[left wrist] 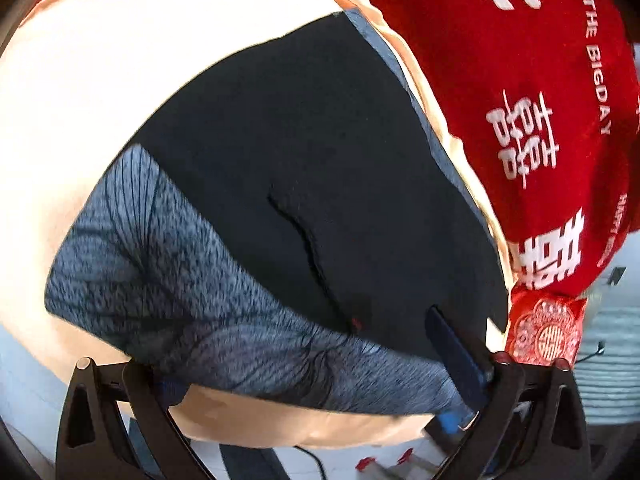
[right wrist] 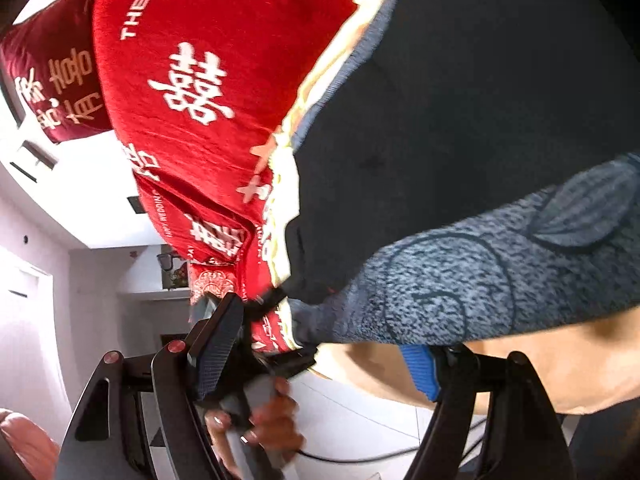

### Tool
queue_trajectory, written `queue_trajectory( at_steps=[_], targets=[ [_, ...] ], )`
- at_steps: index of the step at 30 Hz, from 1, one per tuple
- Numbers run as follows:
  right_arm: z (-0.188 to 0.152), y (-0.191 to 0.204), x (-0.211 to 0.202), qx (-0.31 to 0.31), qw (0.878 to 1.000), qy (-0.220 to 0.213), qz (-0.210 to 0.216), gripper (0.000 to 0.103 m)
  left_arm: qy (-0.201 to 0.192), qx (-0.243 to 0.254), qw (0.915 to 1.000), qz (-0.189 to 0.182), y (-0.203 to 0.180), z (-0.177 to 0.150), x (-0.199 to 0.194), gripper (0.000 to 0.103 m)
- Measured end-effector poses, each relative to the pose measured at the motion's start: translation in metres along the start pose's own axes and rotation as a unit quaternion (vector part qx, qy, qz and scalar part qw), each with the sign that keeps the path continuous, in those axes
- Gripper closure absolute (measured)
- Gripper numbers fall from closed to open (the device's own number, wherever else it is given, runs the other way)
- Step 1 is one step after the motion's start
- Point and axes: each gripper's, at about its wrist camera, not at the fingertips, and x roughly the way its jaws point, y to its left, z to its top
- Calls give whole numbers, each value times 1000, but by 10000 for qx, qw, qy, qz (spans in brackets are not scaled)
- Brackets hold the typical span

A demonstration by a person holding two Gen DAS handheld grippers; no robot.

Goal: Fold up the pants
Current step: 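Grasp the grey cuff edge with the left tool while the right tool grasps beside it, then lift the cuffs with both tools and fold them toward the waistband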

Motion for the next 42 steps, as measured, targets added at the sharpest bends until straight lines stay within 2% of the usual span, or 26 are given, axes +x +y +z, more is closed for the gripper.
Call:
queue_trajectory(
  at_steps=[4,7,9,11,13,15,17,18,22,25,30,34,38,42],
  targets=[
    [-4,-28,-6,181,9996,-177,-150,24,160,397,9984,366,-3,0,1,41],
    [-5,-54,-14,523,9981,-310,-95,27,199,585,9977,296,4,1,-5,51],
    [-5,-73,-21,826,9954,-469,113,32,227,745,9965,305,3,3,-11,55],
    [-6,-96,-26,1263,9884,-647,534,35,251,850,9957,284,1,4,-15,55],
    [-9,-118,-31,1808,9752,-888,920,44,291,992,9941,324,-4,5,-17,55],
    [-12,-128,-36,2199,9604,-1122,1293,72,305,1135,9922,414,-8,5,-18,55],
    [-12,-121,-45,2216,9585,-1236,1299,90,322,1209,9909,487,-12,6,-19,57],
    [-9,-111,-49,2096,9639,-1204,1115,90,329,1233,9903,556,-13,7,-21,64],
    [15,-55,-67,1196,9895,-794,143,92,316,1387,9874,694,-28,11,-29,64],
    [45,-5,-71,195,9963,-386,-746,92,167,1585,9840,801,-50,18,-38,64],
    [93,51,-65,-947,9832,66,-1557,92,-140,1715,9811,885,-91,51,-43,64],
    [154,79,-44,-1570,9647,497,-2056,89,-281,1675,9815,886,-118,89,-30,64],
    [219,83,-10,-1909,9497,909,-2309,89,-513,1734,9769,1141,-140,132,-1,64],
    [276,61,33,-1961,9367,1269,-2609,89,-566,1689,9742,1386,-144,164,38,62]
  ],
)
